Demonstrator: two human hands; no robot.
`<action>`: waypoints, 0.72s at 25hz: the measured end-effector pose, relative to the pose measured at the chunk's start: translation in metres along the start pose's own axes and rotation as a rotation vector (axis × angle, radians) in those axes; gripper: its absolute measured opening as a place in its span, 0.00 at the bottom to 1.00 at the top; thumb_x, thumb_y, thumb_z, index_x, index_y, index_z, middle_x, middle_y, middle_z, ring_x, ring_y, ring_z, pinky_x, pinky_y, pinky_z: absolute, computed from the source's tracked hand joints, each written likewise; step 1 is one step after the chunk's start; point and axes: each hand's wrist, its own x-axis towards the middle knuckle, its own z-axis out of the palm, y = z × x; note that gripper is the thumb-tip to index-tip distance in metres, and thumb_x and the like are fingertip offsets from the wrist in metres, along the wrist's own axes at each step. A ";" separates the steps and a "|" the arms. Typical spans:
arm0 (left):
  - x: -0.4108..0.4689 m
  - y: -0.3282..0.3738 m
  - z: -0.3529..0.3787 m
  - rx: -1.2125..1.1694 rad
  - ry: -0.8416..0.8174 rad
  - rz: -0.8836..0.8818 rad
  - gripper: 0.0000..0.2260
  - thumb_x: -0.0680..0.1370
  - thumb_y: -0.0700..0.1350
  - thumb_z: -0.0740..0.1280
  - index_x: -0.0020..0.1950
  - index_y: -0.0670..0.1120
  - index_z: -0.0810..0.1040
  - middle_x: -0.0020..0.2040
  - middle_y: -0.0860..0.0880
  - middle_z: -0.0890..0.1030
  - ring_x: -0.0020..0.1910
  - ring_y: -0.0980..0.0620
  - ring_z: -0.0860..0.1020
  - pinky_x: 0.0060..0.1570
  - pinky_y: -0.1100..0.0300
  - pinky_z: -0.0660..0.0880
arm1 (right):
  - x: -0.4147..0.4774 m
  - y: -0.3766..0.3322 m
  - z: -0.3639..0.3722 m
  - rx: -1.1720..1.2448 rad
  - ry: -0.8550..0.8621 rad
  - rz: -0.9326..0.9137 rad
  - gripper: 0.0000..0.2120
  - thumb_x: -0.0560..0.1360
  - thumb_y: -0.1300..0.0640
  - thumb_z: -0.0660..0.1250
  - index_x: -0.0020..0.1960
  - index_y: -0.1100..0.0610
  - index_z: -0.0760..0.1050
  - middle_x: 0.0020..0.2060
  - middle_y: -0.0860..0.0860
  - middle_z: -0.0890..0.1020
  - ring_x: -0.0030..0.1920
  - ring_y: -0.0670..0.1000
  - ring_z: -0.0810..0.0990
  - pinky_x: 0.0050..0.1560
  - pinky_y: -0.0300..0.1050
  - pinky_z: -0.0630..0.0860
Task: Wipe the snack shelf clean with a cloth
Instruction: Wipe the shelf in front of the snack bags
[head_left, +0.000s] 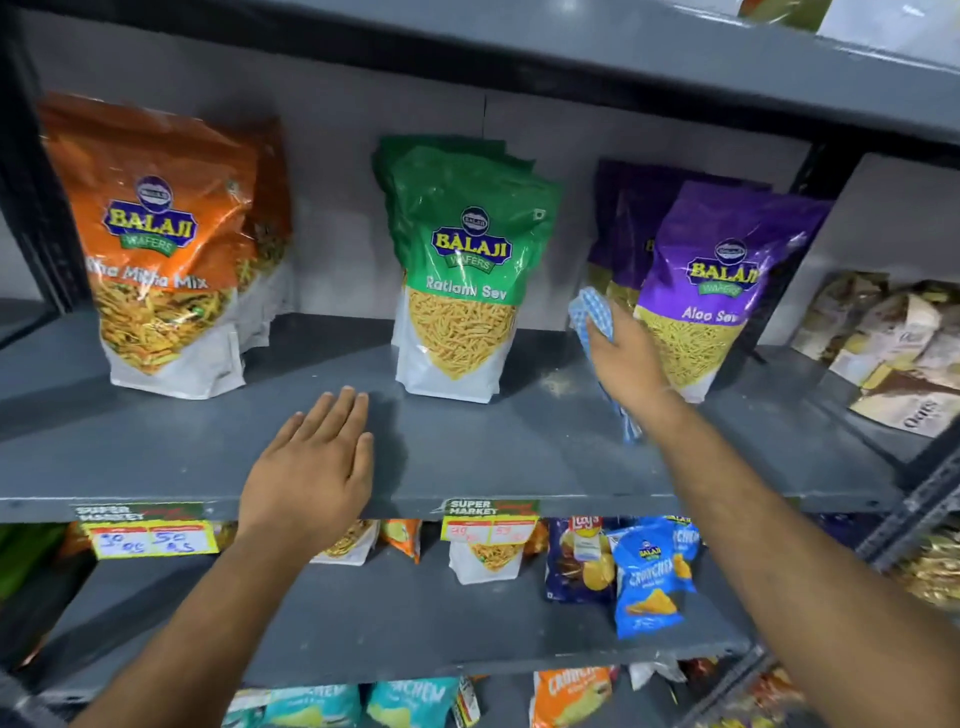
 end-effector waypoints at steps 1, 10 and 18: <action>0.001 0.000 0.000 0.007 -0.027 0.000 0.32 0.80 0.59 0.36 0.85 0.52 0.49 0.85 0.55 0.50 0.84 0.56 0.48 0.83 0.54 0.47 | 0.018 0.003 0.012 -0.040 -0.014 0.031 0.17 0.80 0.59 0.61 0.68 0.54 0.74 0.57 0.52 0.80 0.57 0.53 0.78 0.54 0.38 0.71; 0.006 -0.005 0.004 0.054 -0.017 0.030 0.33 0.80 0.58 0.37 0.84 0.52 0.57 0.84 0.55 0.55 0.84 0.54 0.55 0.82 0.53 0.55 | 0.115 0.062 0.094 -0.362 -0.382 0.165 0.20 0.81 0.56 0.60 0.73 0.52 0.69 0.66 0.60 0.79 0.64 0.63 0.78 0.64 0.49 0.73; 0.005 -0.006 0.007 0.077 0.021 0.028 0.30 0.82 0.57 0.42 0.82 0.51 0.62 0.83 0.54 0.61 0.82 0.53 0.60 0.80 0.51 0.59 | 0.094 0.062 0.080 -0.447 -0.599 0.138 0.34 0.74 0.25 0.48 0.73 0.38 0.66 0.67 0.50 0.79 0.63 0.57 0.80 0.66 0.50 0.75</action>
